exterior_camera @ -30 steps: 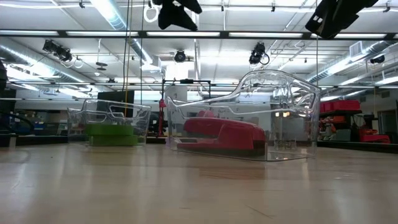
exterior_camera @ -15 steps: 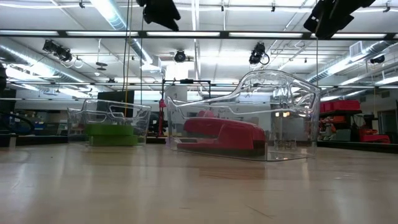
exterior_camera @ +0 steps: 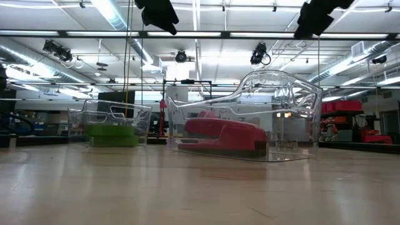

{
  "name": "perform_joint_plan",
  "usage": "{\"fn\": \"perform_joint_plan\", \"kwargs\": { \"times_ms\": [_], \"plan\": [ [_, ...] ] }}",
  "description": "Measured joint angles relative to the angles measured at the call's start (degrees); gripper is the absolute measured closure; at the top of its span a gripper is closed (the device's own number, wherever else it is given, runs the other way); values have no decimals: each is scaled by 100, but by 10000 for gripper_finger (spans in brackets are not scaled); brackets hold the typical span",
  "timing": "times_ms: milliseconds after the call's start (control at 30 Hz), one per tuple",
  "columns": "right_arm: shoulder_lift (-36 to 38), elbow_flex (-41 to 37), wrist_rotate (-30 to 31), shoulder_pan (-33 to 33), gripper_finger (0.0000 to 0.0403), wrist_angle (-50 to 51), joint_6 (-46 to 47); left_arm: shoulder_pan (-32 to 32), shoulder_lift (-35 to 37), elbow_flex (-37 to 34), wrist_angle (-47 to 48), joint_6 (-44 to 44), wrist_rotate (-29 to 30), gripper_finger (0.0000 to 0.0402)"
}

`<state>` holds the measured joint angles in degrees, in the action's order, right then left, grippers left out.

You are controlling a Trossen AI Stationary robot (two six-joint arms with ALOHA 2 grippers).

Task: Pick and place Stapler, Stapler remover, tape
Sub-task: Put the purple staple remover into the bottom transparent bin

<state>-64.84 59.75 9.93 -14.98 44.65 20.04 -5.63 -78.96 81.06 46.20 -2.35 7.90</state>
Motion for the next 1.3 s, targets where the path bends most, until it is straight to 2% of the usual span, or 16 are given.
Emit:
{"fn": "perform_joint_plan", "kwargs": {
  "times_ms": [267, 433, 700, 933, 1133, 1300],
  "plan": [
    [2, 417, 121, 930, 159, 577, -42, 7, 0, 0, 2, 4, 0, 159],
    [2, 444, 97, 1541, 139, 964, -174, 7, 0, 0, 0, 4, 0, 159],
    [2, 444, -45, 2506, 135, 1622, -326, 7, 0, 0, 0, 7, 0, 159],
    [-257, 446, -43, 3335, 135, 1632, -829, 7, 0, 0, -3, 7, 0, 159],
    [-765, 446, -45, 3726, 135, 1632, -1470, 7, 0, 1, -3, 2, 0, 159],
    [-1237, 446, -52, 3823, 135, 1620, -1506, 7, 0, 2, -3, -75, 0, 159]
  ]
}}
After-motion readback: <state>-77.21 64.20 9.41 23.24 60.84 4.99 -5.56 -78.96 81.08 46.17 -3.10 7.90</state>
